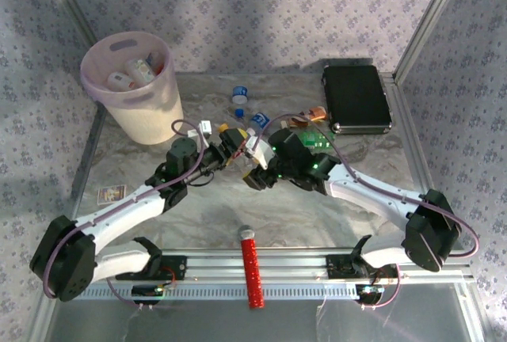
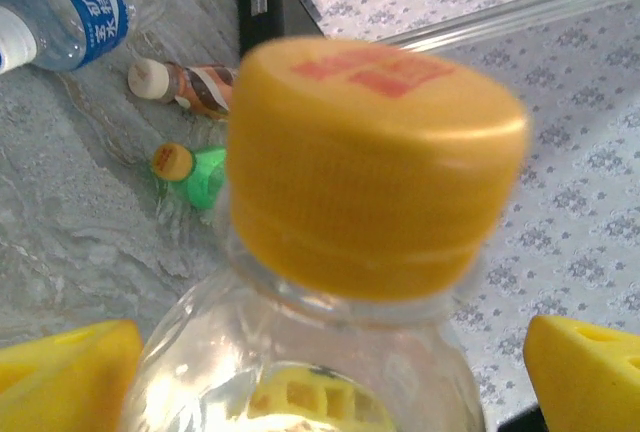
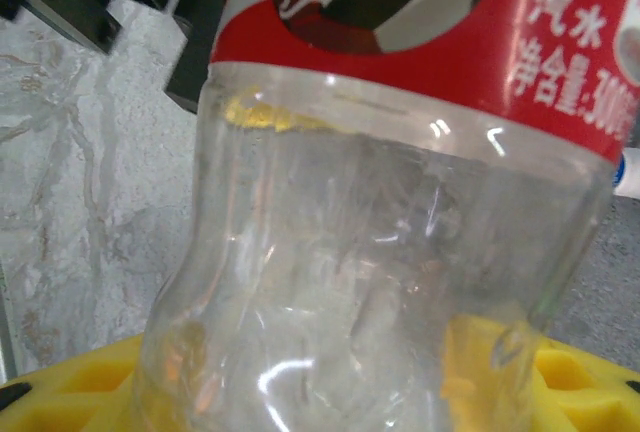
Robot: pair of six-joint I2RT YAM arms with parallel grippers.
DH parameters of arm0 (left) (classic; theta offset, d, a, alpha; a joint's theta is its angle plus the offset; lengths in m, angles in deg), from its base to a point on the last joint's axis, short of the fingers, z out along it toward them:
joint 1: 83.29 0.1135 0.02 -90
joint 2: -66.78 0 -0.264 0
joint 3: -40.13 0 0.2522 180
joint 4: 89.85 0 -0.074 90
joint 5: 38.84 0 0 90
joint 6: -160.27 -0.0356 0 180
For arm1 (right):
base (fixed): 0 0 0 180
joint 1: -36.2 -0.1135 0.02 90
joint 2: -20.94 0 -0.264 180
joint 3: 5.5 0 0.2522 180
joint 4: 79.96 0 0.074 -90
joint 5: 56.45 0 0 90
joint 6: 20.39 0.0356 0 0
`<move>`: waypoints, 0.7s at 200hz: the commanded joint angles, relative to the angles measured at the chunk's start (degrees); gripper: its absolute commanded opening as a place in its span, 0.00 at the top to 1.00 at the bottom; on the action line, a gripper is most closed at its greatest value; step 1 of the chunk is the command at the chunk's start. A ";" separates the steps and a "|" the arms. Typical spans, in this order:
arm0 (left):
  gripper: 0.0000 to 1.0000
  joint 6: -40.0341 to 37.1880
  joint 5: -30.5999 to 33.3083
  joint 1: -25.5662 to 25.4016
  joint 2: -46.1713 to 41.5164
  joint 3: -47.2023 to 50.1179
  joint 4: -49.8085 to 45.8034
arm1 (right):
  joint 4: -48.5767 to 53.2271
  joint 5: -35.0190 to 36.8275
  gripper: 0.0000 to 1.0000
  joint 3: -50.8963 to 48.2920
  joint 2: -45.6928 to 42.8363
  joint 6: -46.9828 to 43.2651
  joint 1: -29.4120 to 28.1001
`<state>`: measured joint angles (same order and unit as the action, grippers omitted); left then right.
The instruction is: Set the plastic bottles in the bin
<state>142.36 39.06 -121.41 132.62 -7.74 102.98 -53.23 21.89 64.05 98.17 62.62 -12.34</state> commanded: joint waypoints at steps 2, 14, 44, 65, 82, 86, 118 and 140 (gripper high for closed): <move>0.09 0.25 1.40 -0.62 0.64 -2.05 3.74 | -2.75 -1.34 0.41 -0.69 -2.25 1.64 -0.62; 0.16 0.20 1.34 -0.67 0.85 -2.83 3.20 | -2.89 -1.33 0.41 -1.02 -2.48 1.63 -0.72; 0.29 -0.89 1.41 -1.41 0.89 -4.39 1.04 | -2.76 -1.16 0.41 -1.09 -2.49 1.30 -0.72; 0.39 -1.05 1.83 -1.56 0.93 -4.22 0.57 | -2.74 -1.30 0.38 -1.12 -2.45 1.20 -0.75; 0.45 -1.32 1.98 -1.55 0.93 -4.42 0.26 | -2.51 -1.27 0.35 -1.04 -2.51 0.96 -0.76; 0.46 -1.52 2.01 -1.56 0.93 -4.58 0.03 | -2.43 -1.30 0.34 -1.06 -2.52 0.93 -0.77; 0.47 -4.79 2.77 -1.40 0.45 -7.41 -4.93 | -0.82 -1.25 0.01 -0.65 -3.95 -0.02 -0.68; 0.48 -7.96 2.36 -0.23 -0.06 -10.40 -9.38 | 0.30 -1.10 0.01 -0.38 -6.66 -0.02 -0.48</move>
<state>139.09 40.96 -122.38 133.65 -13.49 97.52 -54.35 21.46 63.40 95.51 62.80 -12.71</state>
